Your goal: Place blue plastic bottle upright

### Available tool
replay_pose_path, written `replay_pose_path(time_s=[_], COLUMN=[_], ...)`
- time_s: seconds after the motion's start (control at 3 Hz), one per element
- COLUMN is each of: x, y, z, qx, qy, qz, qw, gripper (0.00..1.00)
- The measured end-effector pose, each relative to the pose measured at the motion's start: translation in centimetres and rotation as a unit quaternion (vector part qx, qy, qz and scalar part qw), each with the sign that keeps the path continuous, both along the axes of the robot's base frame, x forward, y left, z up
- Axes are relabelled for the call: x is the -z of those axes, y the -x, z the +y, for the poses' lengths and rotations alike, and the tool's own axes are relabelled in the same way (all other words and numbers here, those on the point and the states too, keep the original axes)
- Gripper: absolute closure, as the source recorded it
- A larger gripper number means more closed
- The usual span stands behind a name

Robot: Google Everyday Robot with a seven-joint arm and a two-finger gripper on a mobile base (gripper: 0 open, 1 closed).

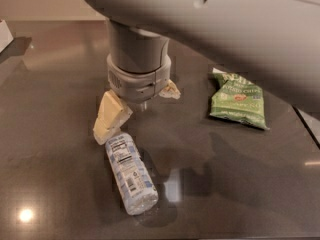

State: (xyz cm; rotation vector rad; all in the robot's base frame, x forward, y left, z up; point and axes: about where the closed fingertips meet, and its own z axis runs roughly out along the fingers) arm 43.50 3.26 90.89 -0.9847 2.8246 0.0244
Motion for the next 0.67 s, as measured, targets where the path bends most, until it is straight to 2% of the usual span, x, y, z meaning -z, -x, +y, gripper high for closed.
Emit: replay_pose_path(time_s=[0.33, 0.67], x=[0.9, 2.2], y=[1.2, 2.4], z=[1.9, 2.7], qx=[-0.006, 0.0], qy=[0.002, 0.01], qz=[0.014, 0.033], qw=[0.9999, 0.9994], gripper=[0.0, 0.0])
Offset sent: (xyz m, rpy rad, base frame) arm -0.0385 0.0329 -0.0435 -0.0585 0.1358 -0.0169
